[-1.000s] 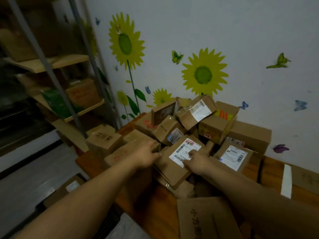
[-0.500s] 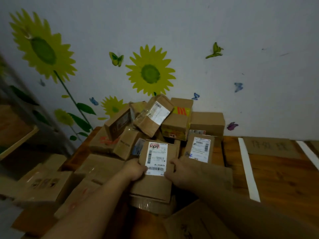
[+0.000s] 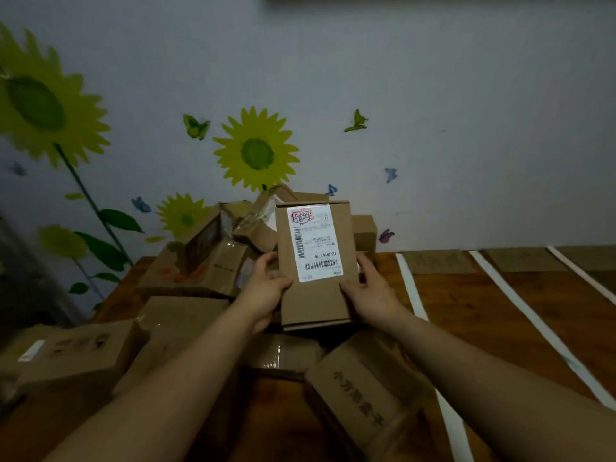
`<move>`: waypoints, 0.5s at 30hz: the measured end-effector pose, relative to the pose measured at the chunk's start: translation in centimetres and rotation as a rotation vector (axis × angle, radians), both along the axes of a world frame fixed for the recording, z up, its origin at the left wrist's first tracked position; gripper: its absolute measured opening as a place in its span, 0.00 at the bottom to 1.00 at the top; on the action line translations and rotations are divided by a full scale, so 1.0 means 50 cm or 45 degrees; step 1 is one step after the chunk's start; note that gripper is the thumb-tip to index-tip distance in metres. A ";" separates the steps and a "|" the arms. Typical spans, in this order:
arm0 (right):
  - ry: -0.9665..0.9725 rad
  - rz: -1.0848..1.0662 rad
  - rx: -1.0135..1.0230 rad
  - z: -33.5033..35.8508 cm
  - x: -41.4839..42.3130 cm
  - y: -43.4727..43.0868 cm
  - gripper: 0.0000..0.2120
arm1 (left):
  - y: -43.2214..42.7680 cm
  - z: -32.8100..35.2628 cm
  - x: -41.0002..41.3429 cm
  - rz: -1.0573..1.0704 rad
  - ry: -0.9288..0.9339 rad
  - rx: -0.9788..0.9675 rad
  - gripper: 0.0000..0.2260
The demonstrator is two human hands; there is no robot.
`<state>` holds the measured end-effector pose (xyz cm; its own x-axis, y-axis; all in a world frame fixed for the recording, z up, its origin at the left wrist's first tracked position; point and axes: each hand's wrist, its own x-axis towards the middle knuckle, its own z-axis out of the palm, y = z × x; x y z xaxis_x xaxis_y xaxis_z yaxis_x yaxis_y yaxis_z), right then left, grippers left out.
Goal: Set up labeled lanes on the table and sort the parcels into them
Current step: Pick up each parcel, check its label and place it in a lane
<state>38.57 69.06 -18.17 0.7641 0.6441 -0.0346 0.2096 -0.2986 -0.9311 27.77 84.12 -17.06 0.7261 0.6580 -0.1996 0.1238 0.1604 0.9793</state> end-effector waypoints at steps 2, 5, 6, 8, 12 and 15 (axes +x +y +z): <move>0.003 -0.071 0.032 -0.002 0.005 -0.047 0.26 | -0.038 -0.003 0.013 -0.119 0.000 0.048 0.30; -0.018 -0.249 0.043 0.002 0.019 -0.125 0.24 | -0.110 0.002 0.038 -0.395 0.069 0.147 0.39; -0.039 -0.311 0.051 0.002 0.026 -0.152 0.23 | -0.136 0.002 0.049 -0.488 0.079 0.149 0.41; -0.067 -0.401 0.075 -0.001 0.048 -0.203 0.23 | -0.181 0.001 0.080 -0.595 0.097 0.151 0.42; -0.050 -0.363 0.082 -0.015 0.118 -0.296 0.27 | -0.252 -0.007 0.160 -0.610 0.111 0.207 0.41; -0.085 -0.197 -0.045 -0.035 0.177 -0.357 0.43 | -0.302 -0.020 0.224 -0.610 0.102 0.282 0.40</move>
